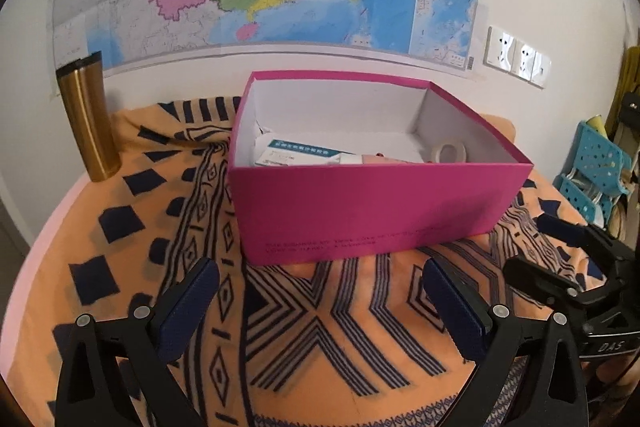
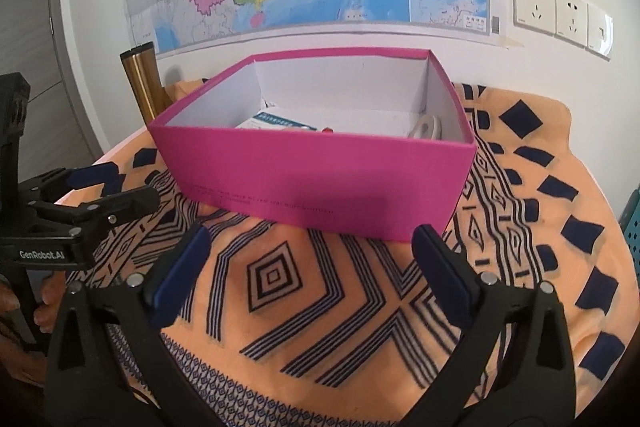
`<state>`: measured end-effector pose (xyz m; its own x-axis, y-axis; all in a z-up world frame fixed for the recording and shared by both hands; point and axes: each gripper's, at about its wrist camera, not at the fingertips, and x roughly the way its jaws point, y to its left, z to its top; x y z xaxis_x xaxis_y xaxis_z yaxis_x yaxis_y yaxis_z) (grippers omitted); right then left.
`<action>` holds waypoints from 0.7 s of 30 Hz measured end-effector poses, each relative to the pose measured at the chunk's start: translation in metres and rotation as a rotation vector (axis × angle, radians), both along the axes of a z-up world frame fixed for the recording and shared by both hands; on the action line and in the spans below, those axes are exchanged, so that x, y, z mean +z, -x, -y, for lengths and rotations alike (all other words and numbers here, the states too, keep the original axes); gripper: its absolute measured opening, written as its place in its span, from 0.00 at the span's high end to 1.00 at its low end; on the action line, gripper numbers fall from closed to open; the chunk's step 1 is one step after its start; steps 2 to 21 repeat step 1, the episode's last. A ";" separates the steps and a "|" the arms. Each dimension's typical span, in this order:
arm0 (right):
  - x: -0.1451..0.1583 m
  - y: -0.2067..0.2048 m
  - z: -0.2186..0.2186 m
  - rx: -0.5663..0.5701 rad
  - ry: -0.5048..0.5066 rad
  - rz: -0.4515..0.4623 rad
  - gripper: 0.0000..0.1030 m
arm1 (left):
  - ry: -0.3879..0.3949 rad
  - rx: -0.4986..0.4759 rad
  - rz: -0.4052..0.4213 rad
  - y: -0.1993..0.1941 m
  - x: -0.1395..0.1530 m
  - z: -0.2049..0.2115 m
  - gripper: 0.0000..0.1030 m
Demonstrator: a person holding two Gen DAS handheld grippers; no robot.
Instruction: Organize rigid objects
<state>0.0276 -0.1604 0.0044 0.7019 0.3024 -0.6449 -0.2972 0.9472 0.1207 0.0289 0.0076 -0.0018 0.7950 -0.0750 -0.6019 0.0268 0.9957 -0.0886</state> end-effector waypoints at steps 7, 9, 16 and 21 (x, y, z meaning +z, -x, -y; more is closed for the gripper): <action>-0.001 0.001 0.000 0.000 0.001 -0.004 0.02 | 0.011 -0.007 -0.010 -0.001 -0.002 0.000 0.00; -0.001 0.001 0.000 0.000 0.001 -0.004 0.02 | 0.011 -0.007 -0.010 -0.001 -0.002 0.000 0.00; -0.001 0.001 0.000 0.000 0.001 -0.004 0.02 | 0.011 -0.007 -0.010 -0.001 -0.002 0.000 0.00; -0.001 0.001 0.000 0.000 0.001 -0.004 0.02 | 0.011 -0.007 -0.010 -0.001 -0.002 0.000 0.00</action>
